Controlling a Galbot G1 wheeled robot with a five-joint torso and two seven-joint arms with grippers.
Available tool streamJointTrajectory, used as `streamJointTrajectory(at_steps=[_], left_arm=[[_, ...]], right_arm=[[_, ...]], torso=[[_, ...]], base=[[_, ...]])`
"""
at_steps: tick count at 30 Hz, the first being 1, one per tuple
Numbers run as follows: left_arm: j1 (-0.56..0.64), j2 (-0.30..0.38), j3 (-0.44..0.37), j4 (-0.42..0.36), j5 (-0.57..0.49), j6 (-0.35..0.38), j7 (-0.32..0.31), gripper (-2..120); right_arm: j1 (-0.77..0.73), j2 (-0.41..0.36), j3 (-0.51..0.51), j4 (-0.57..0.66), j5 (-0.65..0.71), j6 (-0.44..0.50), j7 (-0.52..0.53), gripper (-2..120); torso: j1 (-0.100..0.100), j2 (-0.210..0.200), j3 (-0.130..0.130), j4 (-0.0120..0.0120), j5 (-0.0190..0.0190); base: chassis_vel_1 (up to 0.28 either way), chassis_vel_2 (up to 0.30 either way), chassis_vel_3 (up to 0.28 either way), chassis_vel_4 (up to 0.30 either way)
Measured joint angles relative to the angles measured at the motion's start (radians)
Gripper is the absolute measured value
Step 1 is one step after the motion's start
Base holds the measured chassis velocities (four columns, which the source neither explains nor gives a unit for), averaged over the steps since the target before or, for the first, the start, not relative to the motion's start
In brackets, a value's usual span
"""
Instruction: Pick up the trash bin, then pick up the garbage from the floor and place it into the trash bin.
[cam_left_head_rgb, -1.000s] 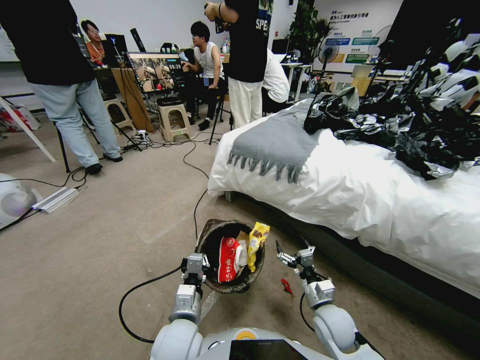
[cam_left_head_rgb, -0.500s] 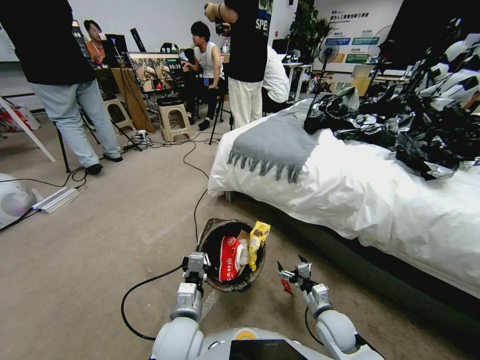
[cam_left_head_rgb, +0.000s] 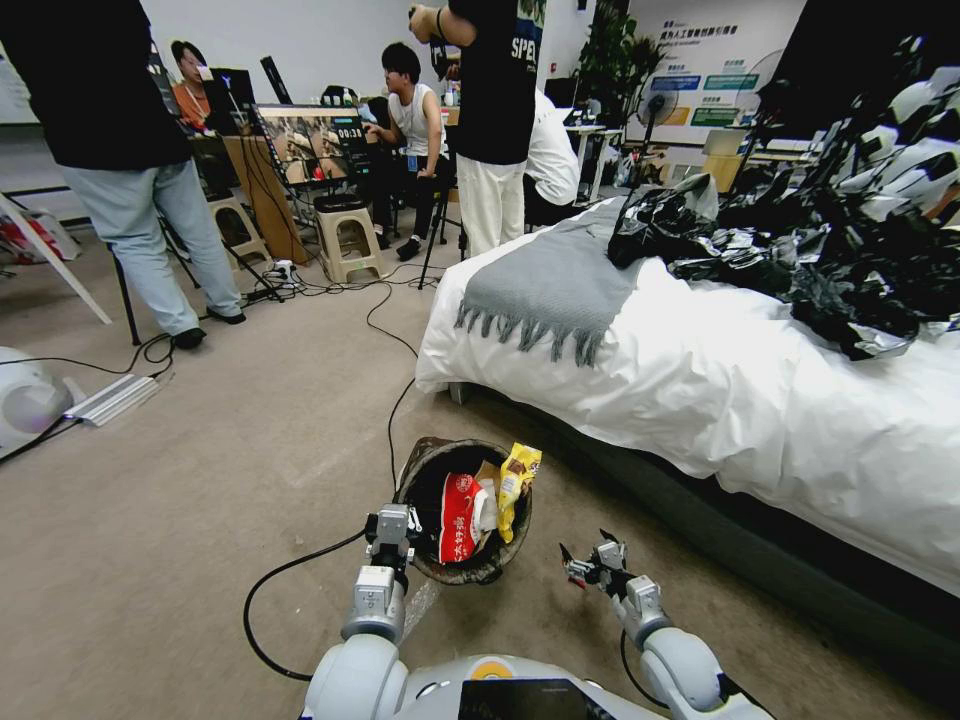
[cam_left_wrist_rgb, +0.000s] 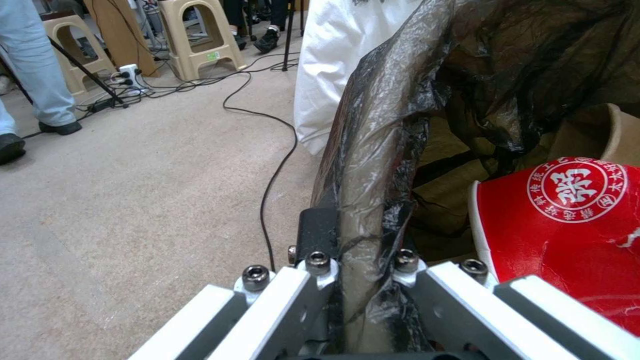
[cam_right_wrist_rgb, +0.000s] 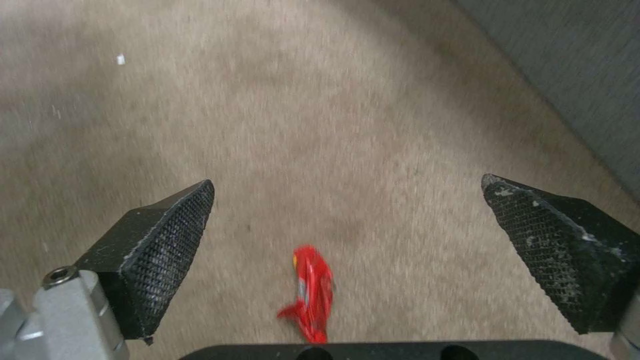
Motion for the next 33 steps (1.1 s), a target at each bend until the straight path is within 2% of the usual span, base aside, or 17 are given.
streamJointTrajectory(at_steps=[13, 33], left_arm=[[0.004, -0.001, 0.003, 0.002, 0.006, -0.003, 0.000, 0], [0.010, -0.003, 0.005, 0.002, 0.013, -0.005, -0.001, 0]], right_arm=[[0.034, 0.013, -0.011, -0.085, -0.029, -0.006, -0.065, 100], [0.144, 0.108, -0.038, -0.303, -0.078, 0.051, -0.094, 100]], torso=[[0.000, 0.000, 0.000, 0.0000, 0.0000], [0.000, 0.000, 0.000, 0.0000, -0.0001]], base=[[0.000, 0.000, 0.000, 0.000], [0.000, 0.000, 0.000, 0.000]])
